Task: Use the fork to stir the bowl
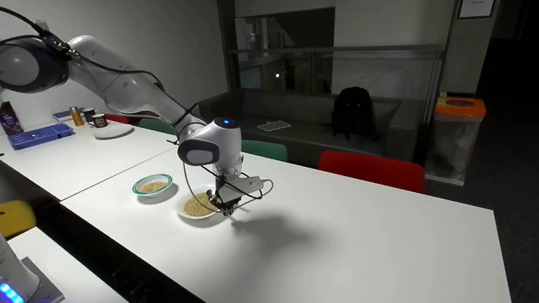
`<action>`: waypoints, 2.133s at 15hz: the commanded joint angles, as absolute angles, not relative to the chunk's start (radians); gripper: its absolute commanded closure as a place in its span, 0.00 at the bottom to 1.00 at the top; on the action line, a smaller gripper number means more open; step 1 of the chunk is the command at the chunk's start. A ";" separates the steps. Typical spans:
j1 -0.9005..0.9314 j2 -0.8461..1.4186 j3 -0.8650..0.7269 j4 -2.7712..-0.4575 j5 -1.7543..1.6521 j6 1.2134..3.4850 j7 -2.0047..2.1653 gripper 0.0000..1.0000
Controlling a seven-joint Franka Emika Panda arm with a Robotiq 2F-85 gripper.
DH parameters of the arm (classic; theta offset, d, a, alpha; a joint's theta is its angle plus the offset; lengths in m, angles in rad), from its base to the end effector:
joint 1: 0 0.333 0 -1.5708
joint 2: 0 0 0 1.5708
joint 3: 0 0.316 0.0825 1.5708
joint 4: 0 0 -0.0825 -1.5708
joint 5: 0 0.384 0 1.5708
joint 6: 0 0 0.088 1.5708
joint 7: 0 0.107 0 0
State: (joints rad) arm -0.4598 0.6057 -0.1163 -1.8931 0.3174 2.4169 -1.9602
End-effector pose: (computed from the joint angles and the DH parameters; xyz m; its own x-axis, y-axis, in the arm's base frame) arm 0.5252 -0.3364 0.1764 0.4006 0.9043 0.1478 0.9157 -0.4005 -0.0318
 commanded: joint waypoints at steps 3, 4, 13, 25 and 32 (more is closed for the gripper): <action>-0.452 0.530 -0.112 -1.914 0.257 2.392 -1.908 0.97; -0.450 0.520 -0.113 -1.918 0.247 2.392 -1.904 0.97; -0.376 0.367 -0.157 -2.045 0.064 2.431 -1.797 0.97; -0.198 0.085 -0.257 -2.307 -0.438 2.683 -1.359 0.97; -0.152 0.122 -0.272 -2.263 -0.785 2.606 -1.034 0.89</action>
